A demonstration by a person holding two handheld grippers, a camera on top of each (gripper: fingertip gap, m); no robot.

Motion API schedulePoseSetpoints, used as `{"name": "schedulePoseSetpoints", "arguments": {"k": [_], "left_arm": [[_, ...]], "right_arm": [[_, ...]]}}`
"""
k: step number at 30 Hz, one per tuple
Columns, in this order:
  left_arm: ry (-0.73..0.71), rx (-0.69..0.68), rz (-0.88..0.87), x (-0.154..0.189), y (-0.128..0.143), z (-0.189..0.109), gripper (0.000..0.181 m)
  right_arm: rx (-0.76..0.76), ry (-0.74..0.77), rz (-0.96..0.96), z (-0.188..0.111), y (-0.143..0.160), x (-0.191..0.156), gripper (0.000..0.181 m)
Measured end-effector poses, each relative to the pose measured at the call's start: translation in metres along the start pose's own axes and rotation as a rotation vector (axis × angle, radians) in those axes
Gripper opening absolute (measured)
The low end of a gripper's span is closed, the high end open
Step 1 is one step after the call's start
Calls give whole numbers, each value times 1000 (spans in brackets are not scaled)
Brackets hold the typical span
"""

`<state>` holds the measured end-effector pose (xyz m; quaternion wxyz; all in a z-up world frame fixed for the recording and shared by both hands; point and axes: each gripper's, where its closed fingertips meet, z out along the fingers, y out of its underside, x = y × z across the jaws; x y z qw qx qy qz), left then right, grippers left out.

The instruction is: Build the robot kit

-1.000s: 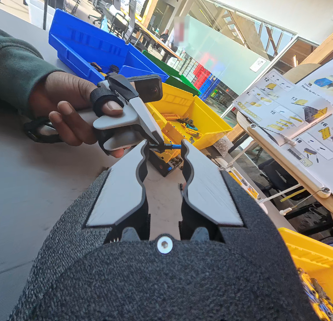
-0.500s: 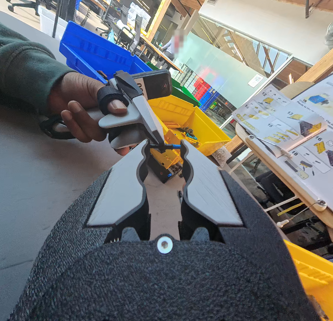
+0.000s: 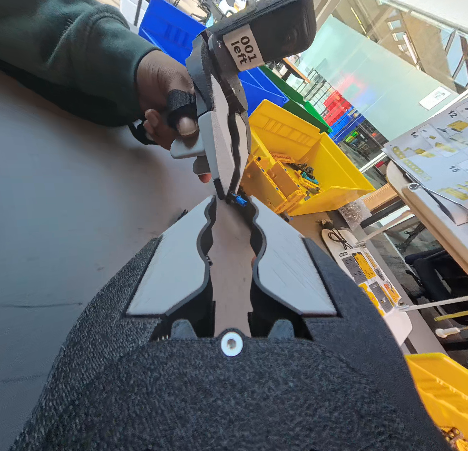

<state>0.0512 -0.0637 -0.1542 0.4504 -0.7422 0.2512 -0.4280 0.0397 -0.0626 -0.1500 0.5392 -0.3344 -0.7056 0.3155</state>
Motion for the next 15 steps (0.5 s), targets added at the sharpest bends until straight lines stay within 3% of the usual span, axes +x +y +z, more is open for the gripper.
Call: {"name": "schedulePoseSetpoints", "arguments": {"k": [4,5,15], "left_arm": [[-18,-51,16,-2,8,3,3],[-14,-55,6,-2,9,3,4],[63,7,-84,2,3,1,4]], "right_arm": [[-35,-48,7,-2,8,-5,18],[-50,-37,2,-2,11,-3,8],[-12,-83,102,-7,7,-3,6]]}}
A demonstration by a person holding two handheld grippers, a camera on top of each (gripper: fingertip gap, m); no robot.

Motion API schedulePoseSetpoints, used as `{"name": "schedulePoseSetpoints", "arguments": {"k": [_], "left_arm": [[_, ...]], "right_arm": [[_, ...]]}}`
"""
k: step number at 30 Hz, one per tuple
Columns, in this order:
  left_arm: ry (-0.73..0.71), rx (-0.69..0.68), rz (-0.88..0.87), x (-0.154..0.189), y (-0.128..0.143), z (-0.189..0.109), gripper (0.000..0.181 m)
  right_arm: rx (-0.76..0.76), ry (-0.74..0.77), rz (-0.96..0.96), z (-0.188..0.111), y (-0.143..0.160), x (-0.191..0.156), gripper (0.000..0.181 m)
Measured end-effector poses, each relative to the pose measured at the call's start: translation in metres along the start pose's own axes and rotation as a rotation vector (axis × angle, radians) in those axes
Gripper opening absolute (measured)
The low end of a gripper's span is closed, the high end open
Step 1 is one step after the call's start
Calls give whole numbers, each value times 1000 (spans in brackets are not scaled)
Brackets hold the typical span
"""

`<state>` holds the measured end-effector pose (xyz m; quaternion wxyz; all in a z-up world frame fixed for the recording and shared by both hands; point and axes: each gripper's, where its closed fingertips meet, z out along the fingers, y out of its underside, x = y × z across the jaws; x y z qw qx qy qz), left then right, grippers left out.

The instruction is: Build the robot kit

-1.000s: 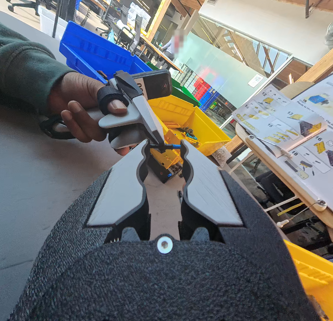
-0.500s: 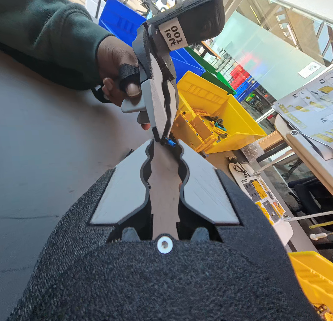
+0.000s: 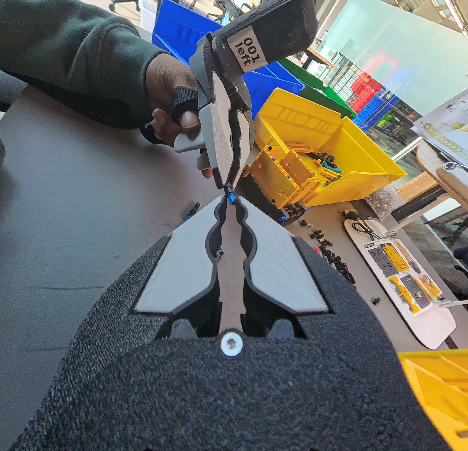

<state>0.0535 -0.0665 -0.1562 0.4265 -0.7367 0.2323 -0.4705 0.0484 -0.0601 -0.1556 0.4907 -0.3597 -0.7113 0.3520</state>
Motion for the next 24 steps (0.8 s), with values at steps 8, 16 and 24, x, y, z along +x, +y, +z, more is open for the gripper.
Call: {"name": "schedulePoseSetpoints", "arguments": {"k": [8,16,24], "left_arm": [[54,89,-39,6,-13,-6,4],[10,84,-38,-1,-13,-8,3],[-111,2,-35,-21,1,-4,3]], "right_arm": [[74,-27,122,-6,-10,5,4],[53,11,116,-4,-2,11,13],[-100,99,-116,8,13,8,17]]}}
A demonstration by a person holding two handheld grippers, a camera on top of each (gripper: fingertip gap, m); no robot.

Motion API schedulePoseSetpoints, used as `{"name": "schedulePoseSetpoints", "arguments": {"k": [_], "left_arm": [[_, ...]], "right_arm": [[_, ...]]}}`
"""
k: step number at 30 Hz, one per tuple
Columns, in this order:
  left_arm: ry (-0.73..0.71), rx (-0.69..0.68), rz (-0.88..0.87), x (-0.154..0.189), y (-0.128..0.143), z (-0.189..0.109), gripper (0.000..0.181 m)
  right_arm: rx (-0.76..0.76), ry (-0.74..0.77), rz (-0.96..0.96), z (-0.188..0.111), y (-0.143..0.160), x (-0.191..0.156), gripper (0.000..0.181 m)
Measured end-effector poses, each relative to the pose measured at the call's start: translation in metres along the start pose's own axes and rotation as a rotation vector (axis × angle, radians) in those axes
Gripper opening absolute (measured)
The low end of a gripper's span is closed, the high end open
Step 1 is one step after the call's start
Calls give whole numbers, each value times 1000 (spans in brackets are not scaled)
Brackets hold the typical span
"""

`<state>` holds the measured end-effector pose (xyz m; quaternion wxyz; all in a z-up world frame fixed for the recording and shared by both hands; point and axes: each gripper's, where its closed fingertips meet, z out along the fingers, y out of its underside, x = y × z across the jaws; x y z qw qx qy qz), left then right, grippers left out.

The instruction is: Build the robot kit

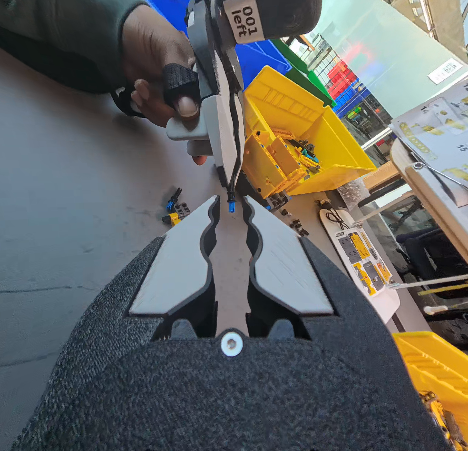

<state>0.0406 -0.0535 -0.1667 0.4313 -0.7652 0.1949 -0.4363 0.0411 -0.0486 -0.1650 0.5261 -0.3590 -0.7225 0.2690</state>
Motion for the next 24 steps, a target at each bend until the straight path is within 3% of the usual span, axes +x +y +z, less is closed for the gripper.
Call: {"name": "schedulePoseSetpoints", "arguments": {"k": [2,6,11,17,21,24], "left_arm": [[-16,-22,19,-1,4,3,3],[-22,-3,41,0,1,2,3],[103,187,50,21,-29,-10,9],[211,310,61,42,-45,-8,14],[258,366,35,50,-53,-7,13],[263,374,30,52,-54,-8,3]], "right_arm": [[-36,0,-7,5,6,-2,7],[-18,-4,44,5,5,-1,7],[244,-49,484,-11,-28,26,6],[611,-279,1044,-25,-65,43,7],[657,-369,1146,-18,-72,34,6],[657,-356,1139,-17,-71,35,7]]}}
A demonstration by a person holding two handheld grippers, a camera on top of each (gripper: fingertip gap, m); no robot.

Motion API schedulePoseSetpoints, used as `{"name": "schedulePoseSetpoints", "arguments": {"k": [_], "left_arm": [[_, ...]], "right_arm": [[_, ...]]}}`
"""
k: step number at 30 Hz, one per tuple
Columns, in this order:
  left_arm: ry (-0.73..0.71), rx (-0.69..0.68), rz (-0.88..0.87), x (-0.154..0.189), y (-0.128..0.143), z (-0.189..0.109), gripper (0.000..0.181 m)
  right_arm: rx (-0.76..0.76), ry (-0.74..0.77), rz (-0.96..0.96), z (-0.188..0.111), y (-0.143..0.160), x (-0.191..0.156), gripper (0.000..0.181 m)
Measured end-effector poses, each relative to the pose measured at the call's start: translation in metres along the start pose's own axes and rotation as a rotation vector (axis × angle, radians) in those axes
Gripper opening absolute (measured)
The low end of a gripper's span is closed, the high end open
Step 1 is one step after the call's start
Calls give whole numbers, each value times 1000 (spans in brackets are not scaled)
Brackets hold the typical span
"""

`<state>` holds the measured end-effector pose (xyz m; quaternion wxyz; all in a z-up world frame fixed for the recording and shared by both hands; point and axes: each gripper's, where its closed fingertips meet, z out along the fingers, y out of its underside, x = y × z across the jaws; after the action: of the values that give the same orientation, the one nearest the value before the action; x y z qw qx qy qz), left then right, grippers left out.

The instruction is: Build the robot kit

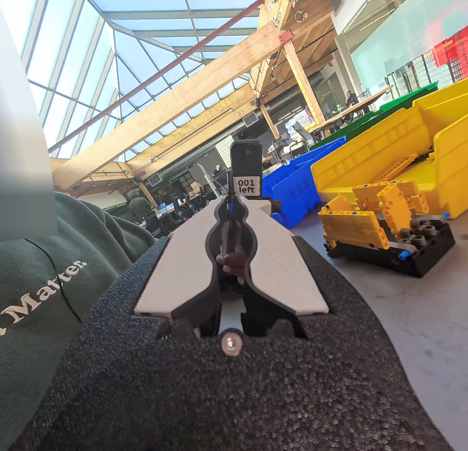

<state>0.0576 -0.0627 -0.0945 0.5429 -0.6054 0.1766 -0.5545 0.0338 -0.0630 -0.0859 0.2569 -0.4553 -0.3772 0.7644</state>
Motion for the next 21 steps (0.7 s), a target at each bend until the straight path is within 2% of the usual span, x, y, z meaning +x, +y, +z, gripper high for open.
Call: {"name": "schedulePoseSetpoints", "arguments": {"k": [9,21], "left_arm": [[-85,-46,19,-10,2,-9,2],[-88,-93,50,-6,5,-12,2]], "right_arm": [[-67,55,-97,-4,5,10,7],[-109,65,-210,-13,-2,7,14]]}}
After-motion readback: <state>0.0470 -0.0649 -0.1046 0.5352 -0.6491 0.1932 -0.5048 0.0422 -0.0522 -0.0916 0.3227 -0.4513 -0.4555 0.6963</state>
